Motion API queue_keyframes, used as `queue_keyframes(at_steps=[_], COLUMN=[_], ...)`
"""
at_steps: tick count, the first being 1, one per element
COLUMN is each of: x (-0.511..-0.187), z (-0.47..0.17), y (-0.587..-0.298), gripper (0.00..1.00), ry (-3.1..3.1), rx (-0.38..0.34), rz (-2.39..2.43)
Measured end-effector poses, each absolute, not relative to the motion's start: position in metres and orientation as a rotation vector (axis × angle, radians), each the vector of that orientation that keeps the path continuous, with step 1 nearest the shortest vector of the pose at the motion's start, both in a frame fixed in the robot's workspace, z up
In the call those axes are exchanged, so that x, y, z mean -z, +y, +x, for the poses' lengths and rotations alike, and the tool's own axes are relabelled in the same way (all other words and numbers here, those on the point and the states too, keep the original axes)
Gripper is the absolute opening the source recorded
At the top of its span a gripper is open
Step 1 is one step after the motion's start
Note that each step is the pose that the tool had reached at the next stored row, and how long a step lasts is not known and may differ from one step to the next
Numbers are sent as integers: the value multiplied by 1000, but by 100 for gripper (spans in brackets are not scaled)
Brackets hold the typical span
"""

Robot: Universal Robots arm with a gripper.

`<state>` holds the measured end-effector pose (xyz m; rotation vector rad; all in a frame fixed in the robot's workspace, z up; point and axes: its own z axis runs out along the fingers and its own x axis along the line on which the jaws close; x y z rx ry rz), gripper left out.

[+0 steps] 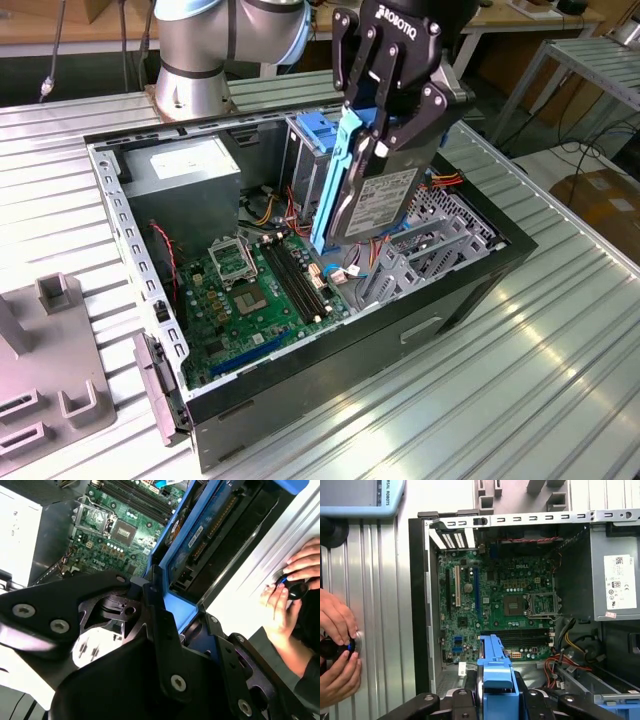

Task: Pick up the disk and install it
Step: 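Insert the disk into the insertion slot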

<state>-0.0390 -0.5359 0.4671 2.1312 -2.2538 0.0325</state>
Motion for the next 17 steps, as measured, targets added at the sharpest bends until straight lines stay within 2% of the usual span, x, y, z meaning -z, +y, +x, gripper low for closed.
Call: queue_keyframes(at_steps=[17], x=[-466], z=[-2], y=[-536], gripper=[37], ry=[-2253], rx=[-35], rz=[2130])
